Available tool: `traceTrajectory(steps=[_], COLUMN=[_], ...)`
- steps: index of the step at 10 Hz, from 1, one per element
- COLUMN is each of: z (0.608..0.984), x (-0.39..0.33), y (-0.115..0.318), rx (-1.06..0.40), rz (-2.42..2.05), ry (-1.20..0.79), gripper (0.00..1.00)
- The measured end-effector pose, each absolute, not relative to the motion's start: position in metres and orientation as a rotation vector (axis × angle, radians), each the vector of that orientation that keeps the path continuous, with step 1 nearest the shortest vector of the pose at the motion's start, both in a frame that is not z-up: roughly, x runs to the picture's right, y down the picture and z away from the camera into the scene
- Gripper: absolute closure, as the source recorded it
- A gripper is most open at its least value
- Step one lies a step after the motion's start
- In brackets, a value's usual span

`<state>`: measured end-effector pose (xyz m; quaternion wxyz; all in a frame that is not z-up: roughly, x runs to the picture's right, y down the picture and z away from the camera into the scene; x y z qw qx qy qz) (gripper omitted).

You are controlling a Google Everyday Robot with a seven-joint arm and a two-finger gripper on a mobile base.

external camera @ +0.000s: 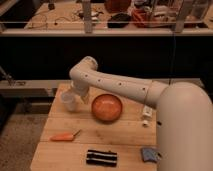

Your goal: Pick up the ceramic cup

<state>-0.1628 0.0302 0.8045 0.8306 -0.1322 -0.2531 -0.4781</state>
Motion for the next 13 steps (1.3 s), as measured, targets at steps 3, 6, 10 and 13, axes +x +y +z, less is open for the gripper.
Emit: traceTrajectory(steps=[3,6,10,13], z=[0.811,0.820,0.844,0.856], x=[-0.171,-0.178,-0.178,-0.174], y=[0.027,0.026,0.033,0.038], rx=[-0.328,-0.371,-0.430,-0.470], rz=[-1.060,-1.089,-1.097,-1.093], ry=[-0.563,-0.545,-0.506,-0.482], gripper=[0.20,0.20,0.20,0.20])
